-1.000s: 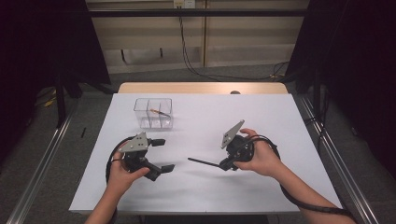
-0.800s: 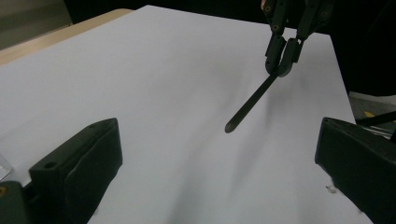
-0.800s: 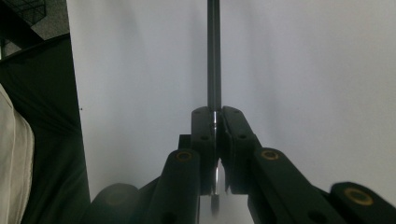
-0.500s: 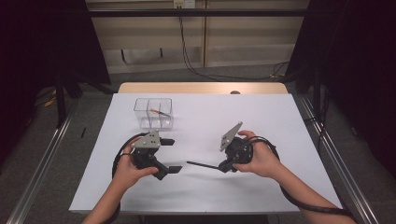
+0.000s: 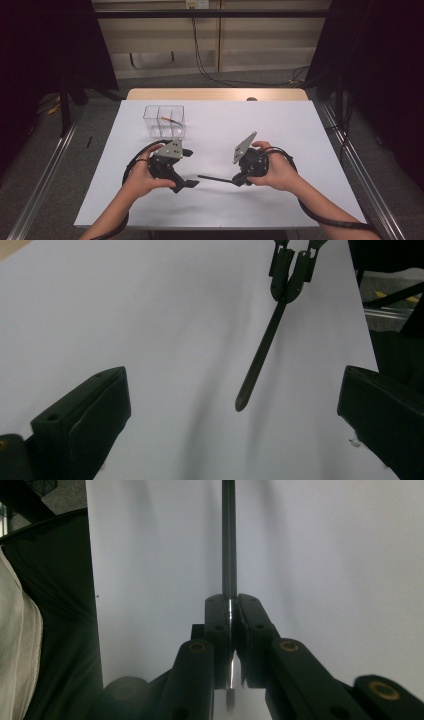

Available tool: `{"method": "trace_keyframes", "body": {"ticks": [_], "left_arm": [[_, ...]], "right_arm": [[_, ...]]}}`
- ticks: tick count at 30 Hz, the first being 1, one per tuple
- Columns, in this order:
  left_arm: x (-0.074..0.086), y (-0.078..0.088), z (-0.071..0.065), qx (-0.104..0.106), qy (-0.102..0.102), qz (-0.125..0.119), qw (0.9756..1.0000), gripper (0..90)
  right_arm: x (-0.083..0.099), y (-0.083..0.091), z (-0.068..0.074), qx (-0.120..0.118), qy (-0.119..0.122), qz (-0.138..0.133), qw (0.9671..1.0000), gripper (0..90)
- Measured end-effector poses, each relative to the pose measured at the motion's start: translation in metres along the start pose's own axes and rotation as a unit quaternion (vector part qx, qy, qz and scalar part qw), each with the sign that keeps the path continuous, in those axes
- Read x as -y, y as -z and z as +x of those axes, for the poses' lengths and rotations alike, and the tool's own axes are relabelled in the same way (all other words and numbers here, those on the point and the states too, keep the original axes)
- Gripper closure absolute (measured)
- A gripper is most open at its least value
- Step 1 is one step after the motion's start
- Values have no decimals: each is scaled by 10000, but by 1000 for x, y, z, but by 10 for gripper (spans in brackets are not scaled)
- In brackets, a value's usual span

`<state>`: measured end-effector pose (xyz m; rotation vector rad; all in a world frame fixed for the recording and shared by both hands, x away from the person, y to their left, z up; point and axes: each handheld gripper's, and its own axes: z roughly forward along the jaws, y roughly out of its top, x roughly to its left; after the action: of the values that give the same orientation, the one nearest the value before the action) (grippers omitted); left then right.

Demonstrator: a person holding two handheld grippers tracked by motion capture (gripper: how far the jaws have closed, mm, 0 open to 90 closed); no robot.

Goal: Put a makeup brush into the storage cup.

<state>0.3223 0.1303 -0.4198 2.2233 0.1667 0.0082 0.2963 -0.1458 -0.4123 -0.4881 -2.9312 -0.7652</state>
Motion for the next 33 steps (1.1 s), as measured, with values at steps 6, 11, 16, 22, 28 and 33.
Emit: {"method": "trace_keyframes", "body": {"ticks": [6, 11, 16, 22, 28, 33], "left_arm": [[-9, -6, -3, 58, -164, 357, 9992, 6], [-17, -10, -6, 75, -334, 688, 9970, 39], [-23, -11, -7, 87, -419, 822, 9957, 89], [-29, -10, -7, 197, -455, 1048, 9933, 162], [-32, -11, -7, 326, -419, 1254, 9907, 277], [-35, -12, -8, 378, -438, 1369, 9889, 329]], "right_arm": [[-2, -2, 2, -13, 40, 18, 10000, 847], [-3, -1, 3, -20, 77, 36, 10000, 848], [-5, -1, 4, -40, 122, 21, 9999, 847], [-6, -1, 5, -48, 145, 58, 9999, 847], [-9, 0, 6, -62, 197, 33, 9998, 847], [-12, -1, 7, -64, 236, 52, 9997, 847]]}}
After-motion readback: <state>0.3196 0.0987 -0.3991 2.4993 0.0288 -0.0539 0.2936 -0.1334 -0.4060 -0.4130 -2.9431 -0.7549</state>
